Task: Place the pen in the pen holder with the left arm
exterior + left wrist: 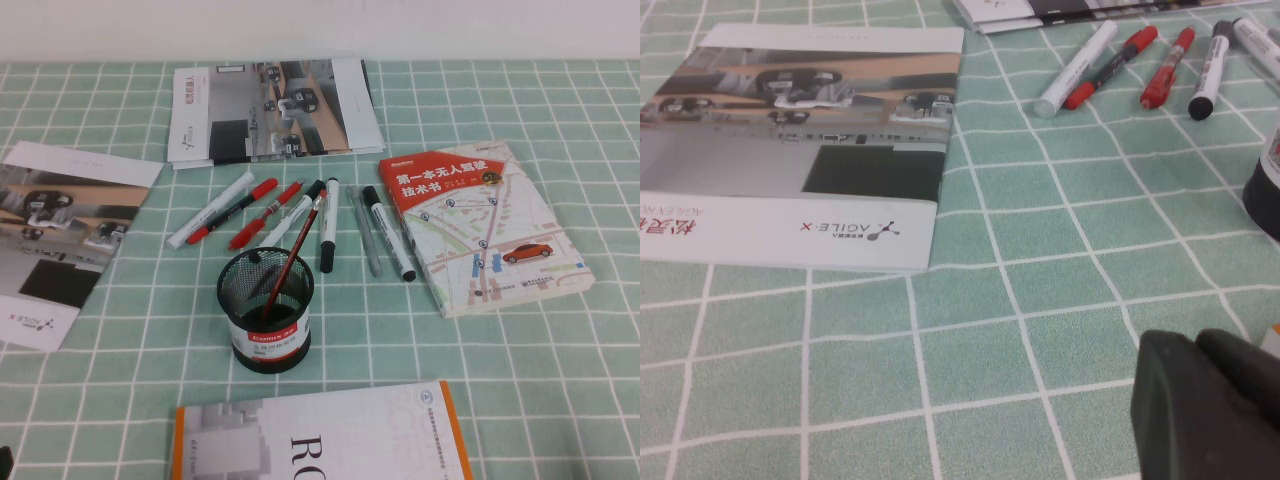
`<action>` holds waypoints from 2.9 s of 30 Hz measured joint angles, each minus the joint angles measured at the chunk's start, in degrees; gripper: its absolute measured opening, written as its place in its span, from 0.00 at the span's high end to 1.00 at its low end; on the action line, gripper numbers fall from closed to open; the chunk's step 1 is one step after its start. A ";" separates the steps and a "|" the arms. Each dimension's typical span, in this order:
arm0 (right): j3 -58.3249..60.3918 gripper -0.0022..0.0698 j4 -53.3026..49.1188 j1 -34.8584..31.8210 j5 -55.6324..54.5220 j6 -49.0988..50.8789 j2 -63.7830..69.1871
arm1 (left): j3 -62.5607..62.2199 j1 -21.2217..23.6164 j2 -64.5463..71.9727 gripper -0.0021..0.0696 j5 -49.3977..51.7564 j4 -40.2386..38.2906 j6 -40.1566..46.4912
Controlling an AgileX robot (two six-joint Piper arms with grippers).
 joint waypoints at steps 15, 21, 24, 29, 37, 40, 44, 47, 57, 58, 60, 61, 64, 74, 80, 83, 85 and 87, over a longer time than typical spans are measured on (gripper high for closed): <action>0.00 1.00 0.00 0.00 0.00 0.00 0.00 | 0.00 0.00 0.00 0.98 0.00 0.42 0.31; 0.00 1.00 0.00 0.00 0.00 0.00 0.00 | 0.00 0.00 0.00 0.98 0.00 3.47 0.92; 0.00 1.00 0.00 0.00 0.00 0.00 0.00 | 0.00 0.00 0.00 0.98 0.00 3.60 0.36; 0.00 1.00 0.00 0.00 0.00 0.00 0.00 | 0.00 0.00 0.00 0.98 0.00 3.60 -0.83; 0.00 1.00 0.00 0.00 0.00 0.00 0.00 | 0.11 0.00 0.00 0.98 -1.40 -0.62 -1.68; 0.00 1.00 0.00 0.00 0.00 0.00 0.00 | 0.21 0.00 0.00 0.98 -4.02 -8.18 -3.37; 0.00 1.00 0.00 0.00 0.00 0.00 0.00 | 0.21 0.00 0.00 0.98 -7.89 -17.78 -4.91; 0.00 1.00 0.00 0.00 0.00 0.00 0.00 | 0.21 0.00 0.00 0.98 -10.81 -21.42 -5.08; 0.00 1.00 0.00 0.00 0.00 0.00 0.00 | 0.21 0.00 0.00 0.98 -16.81 -22.92 -4.72; 0.00 1.00 0.00 0.00 0.00 0.00 0.00 | 0.21 0.00 0.00 0.98 -16.95 -23.05 -4.72; 0.00 1.00 0.00 0.00 0.00 0.00 0.00 | 0.21 0.00 0.00 0.98 -16.95 -23.17 -4.72; 0.00 1.00 0.00 0.00 0.00 0.00 0.00 | 0.05 0.00 0.00 0.98 -16.68 -23.26 -4.59; 0.00 1.00 0.00 0.00 0.00 0.00 0.00 | -2.15 0.00 0.00 0.98 -15.54 -23.40 -3.59; 0.00 1.00 0.00 0.00 0.00 0.00 0.00 | -15.20 0.00 14.76 0.98 -9.37 -23.40 1.83; 0.00 1.00 0.00 0.00 0.00 0.00 0.00 | -23.40 0.00 29.70 0.98 -6.30 -23.40 5.99; 0.00 1.00 0.00 0.00 0.00 0.00 0.00 | -29.03 0.00 38.00 0.98 -4.05 -23.40 7.89; 0.00 1.00 0.00 0.00 0.00 0.00 0.00 | -33.62 0.00 44.47 0.98 -1.41 -23.40 9.75; 0.00 1.00 0.00 0.00 0.00 0.00 0.00 | -38.09 0.00 51.09 0.98 1.38 -23.40 11.51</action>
